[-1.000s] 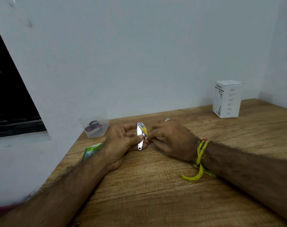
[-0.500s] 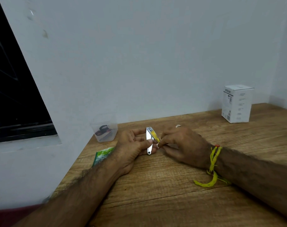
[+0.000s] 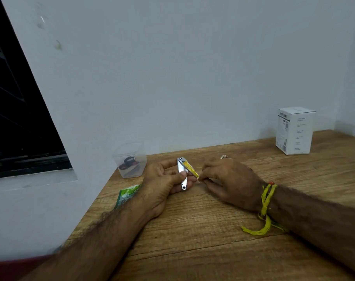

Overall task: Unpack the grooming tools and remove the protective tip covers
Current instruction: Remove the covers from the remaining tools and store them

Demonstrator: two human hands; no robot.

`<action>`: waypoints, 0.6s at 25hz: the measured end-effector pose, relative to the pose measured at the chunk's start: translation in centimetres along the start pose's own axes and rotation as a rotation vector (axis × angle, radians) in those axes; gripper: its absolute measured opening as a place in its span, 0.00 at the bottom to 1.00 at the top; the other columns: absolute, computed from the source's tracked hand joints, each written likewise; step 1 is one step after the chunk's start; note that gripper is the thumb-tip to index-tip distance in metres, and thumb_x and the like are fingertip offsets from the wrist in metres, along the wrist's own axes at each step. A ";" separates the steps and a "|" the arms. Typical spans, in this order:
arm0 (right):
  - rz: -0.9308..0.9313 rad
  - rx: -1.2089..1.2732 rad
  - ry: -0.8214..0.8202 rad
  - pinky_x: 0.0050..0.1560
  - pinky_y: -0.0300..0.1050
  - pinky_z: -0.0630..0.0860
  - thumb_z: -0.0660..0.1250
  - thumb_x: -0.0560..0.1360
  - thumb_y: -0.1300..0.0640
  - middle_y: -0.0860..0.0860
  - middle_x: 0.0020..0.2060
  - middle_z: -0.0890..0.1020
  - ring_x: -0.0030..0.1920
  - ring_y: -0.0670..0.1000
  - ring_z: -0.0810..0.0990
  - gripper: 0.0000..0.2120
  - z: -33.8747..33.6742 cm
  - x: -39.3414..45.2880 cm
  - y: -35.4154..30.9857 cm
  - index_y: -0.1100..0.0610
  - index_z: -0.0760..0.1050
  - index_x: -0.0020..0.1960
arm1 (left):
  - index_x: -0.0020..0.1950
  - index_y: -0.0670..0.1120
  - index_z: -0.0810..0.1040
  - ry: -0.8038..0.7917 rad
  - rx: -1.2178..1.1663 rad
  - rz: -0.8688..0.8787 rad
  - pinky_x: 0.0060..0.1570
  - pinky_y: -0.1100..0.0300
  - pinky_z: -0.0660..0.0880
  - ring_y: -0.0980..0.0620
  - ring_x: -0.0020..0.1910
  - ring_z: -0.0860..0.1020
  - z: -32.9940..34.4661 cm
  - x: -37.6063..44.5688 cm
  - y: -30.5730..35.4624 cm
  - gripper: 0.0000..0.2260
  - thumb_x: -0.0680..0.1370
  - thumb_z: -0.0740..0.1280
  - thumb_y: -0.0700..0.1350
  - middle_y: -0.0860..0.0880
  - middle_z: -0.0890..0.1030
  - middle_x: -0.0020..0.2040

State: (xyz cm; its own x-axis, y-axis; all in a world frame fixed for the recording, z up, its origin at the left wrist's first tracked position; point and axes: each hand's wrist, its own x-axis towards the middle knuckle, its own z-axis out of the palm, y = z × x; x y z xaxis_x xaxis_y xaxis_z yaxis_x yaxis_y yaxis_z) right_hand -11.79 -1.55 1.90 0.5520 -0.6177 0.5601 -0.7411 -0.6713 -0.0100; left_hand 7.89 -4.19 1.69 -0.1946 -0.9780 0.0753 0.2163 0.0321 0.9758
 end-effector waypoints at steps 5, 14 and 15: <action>0.323 0.411 0.350 0.42 0.36 0.77 0.73 0.74 0.63 0.47 0.40 0.83 0.42 0.44 0.81 0.05 0.2 0.1 -0.1 0.54 0.84 0.45 | 0.68 0.33 0.72 0.014 -0.061 0.016 0.39 0.56 0.84 0.41 0.45 0.87 -0.3 0.2 0.0 0.19 0.77 0.68 0.27 0.34 0.85 0.49; 0.689 1.036 0.169 0.40 0.44 0.80 0.73 0.74 0.62 0.56 0.38 0.87 0.38 0.49 0.82 0.01 1.1 0.9 -1.2 0.59 0.84 0.45 | 0.67 0.43 0.77 0.007 0.232 0.211 0.44 0.54 0.84 0.44 0.44 0.87 0.7 -0.6 -0.3 0.20 0.77 0.71 0.32 0.43 0.88 0.47; 0.709 1.046 0.174 0.38 0.43 0.79 0.73 0.75 0.63 0.55 0.37 0.86 0.36 0.48 0.81 0.01 0.9 1.0 -1.3 0.59 0.83 0.44 | 0.66 0.43 0.77 0.028 0.276 0.219 0.41 0.56 0.83 0.46 0.43 0.87 0.8 -0.7 -0.2 0.19 0.77 0.72 0.32 0.44 0.88 0.45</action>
State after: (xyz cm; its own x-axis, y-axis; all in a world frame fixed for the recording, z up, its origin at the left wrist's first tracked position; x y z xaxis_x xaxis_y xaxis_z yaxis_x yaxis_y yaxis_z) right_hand -9.95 -1.69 1.73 0.0444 -0.9633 0.2649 -0.1551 -0.2686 -0.9507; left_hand 7.26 -3.36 1.60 -0.1447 -0.9469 0.2870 -0.0173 0.2924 0.9561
